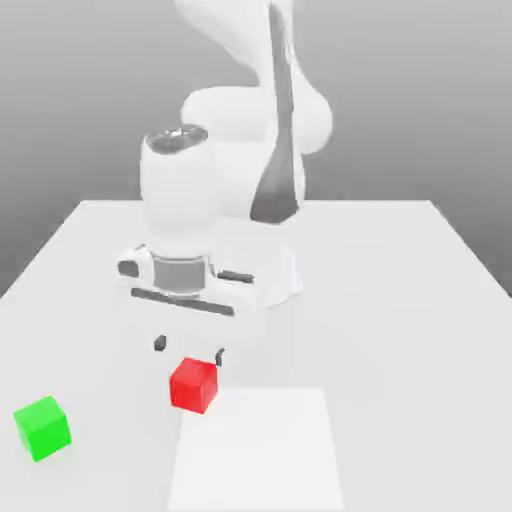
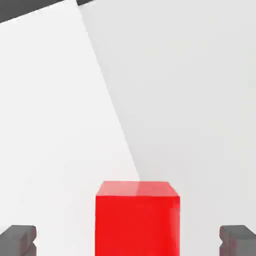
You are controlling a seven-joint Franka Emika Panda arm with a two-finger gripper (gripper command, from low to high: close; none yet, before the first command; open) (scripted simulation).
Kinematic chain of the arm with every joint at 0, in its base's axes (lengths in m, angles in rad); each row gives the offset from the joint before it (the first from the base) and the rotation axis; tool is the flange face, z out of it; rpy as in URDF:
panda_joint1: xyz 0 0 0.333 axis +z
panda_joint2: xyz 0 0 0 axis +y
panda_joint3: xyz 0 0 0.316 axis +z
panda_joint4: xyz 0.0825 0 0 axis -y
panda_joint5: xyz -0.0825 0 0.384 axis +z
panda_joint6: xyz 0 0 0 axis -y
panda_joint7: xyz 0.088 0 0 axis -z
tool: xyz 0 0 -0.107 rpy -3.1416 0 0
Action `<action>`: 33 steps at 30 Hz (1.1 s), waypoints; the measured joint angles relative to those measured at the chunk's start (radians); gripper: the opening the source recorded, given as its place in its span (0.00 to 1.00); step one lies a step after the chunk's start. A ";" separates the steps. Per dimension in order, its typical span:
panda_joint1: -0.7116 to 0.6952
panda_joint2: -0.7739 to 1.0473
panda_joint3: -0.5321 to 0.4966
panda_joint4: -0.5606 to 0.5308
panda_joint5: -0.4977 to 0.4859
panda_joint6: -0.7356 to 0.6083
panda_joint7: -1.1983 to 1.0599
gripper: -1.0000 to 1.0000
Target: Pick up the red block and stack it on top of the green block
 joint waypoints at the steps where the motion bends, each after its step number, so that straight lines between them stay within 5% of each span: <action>1: -0.011 0.038 0.014 0.004 0.015 0.032 -0.011 0.50; 2: -0.024 0.076 0.030 0.009 0.027 0.064 -0.019 0.50; 3: -0.036 0.110 0.044 0.013 0.034 0.094 -0.025 0.00; 10: -0.042 0.118 0.050 0.014 0.032 0.101 -0.023 0.00; 18: -0.045 -0.135 0.028 -0.016 -0.038 -0.122 0.035 0.00; 33: -0.248 0.047 -0.101 0.404 0.010 -0.361 0.602 0.00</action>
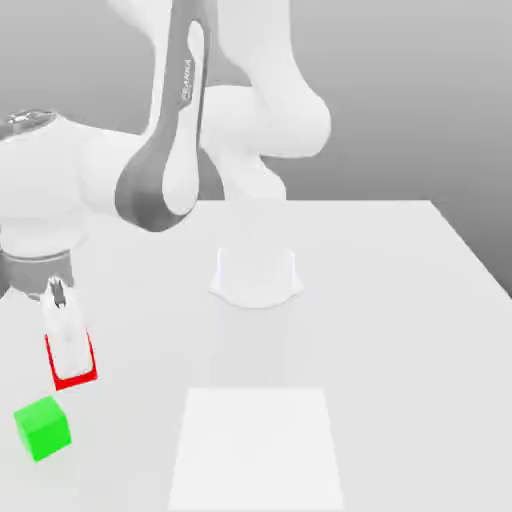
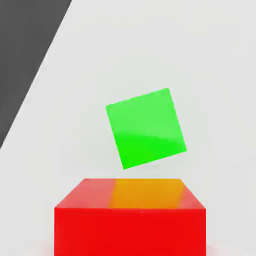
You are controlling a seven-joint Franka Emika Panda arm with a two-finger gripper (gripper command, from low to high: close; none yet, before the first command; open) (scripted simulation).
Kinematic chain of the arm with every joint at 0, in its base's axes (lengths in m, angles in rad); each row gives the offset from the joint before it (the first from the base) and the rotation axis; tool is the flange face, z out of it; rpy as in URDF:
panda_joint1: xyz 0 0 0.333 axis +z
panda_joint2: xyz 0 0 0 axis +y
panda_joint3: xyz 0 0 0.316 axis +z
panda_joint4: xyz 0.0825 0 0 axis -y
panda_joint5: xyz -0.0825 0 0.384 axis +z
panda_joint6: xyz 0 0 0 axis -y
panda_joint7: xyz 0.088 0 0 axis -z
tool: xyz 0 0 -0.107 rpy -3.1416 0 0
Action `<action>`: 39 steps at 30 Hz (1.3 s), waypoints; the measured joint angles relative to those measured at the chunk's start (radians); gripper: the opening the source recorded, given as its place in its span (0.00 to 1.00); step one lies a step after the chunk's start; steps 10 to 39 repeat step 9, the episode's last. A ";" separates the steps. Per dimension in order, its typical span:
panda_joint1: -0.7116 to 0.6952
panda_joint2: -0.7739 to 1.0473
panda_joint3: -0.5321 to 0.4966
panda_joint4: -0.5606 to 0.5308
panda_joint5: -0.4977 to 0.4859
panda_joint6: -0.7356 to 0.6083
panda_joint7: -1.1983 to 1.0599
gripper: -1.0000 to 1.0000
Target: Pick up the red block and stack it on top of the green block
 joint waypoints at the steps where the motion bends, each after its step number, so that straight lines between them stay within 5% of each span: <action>1: -0.004 0.025 -0.003 0.016 0.011 0.008 0.015 0.00; 5: -0.026 0.161 0.022 0.038 0.064 0.120 -0.003 0.00; 6: -0.031 0.181 0.028 0.039 0.072 0.139 -0.008 1.00; 39: -0.031 0.181 0.028 0.039 0.072 0.139 -0.008 1.00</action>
